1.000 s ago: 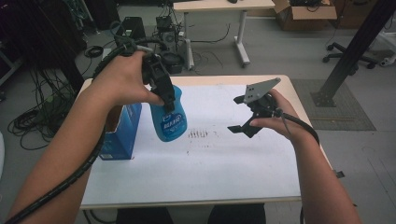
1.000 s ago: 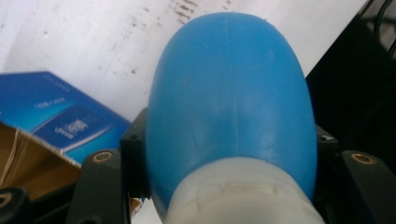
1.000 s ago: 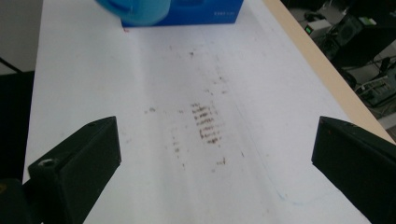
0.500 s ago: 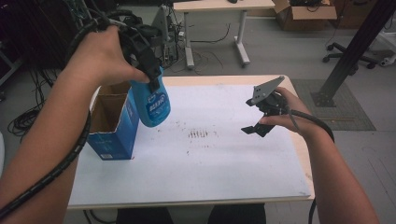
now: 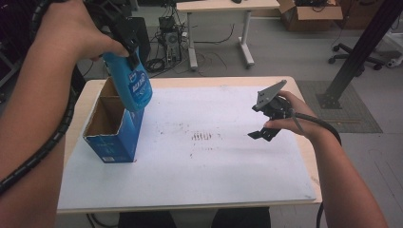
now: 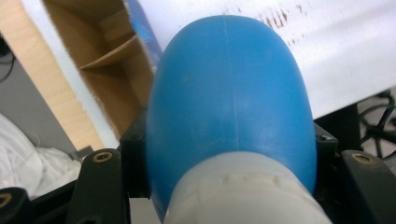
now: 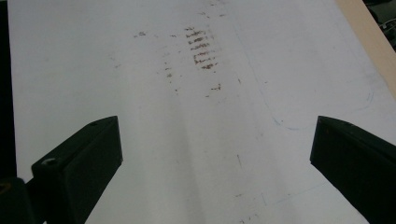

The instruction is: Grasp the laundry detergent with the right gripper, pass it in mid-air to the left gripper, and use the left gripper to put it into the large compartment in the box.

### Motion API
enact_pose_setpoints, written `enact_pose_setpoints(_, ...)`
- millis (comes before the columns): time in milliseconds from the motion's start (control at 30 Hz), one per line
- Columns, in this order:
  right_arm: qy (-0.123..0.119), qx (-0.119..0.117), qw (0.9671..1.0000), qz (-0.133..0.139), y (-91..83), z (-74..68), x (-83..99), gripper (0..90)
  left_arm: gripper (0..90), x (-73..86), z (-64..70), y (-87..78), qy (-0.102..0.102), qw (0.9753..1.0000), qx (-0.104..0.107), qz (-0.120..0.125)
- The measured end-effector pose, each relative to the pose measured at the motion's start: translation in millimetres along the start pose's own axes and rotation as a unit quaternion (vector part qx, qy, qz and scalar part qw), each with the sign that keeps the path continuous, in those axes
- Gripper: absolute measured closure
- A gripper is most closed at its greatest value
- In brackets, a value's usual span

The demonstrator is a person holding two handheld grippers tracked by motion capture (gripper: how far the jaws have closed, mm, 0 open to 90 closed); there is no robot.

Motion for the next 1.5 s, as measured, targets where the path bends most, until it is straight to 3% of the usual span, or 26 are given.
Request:
enact_pose_setpoints(433,-0.011,-0.004,0.9994,-0.032,-2.1,2.5,-3.2,2.4,38.4,9.2,-29.8,-26.1,-0.072,0.9968,-0.012,0.033)
enact_pose_setpoints(667,-0.011,-0.008,0.9990,-0.042,-5.1,2.1,-3.2,2.5,38.4,17.0,-52.0,-24.0,-0.115,0.9927,-0.020,0.030)
enact_pose_setpoints(833,-0.012,-0.007,0.9989,-0.045,-4.4,1.4,-2.5,2.5,38.4,25.5,-67.9,-15.8,-0.147,0.9882,-0.032,0.026)
enact_pose_setpoints(1000,-0.012,-0.007,0.9989,-0.045,-4.8,0.3,-3.3,2.7,38.4,30.8,-77.5,-3.7,-0.160,0.9857,-0.048,0.017)
enact_pose_setpoints(1233,-0.012,-0.008,0.9989,-0.044,-3.7,-2.0,-4.0,2.7,38.4,36.9,-88.0,16.6,-0.169,0.9847,-0.038,0.013)
enact_pose_setpoints(1500,-0.010,-0.006,0.9990,-0.042,-4.8,-2.9,-4.8,2.6,38.3,39.1,-92.6,46.0,-0.164,0.9858,-0.033,0.004)
Point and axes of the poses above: each handheld gripper's, and its own axes: y roughly forward along the jaws, x roughly out of its underside, z roughly to its right, the point moved 1 cm from there along y, roughly forward along the jaws, and after that the axes turned 9 degrees about y, right-handed, at the moved point
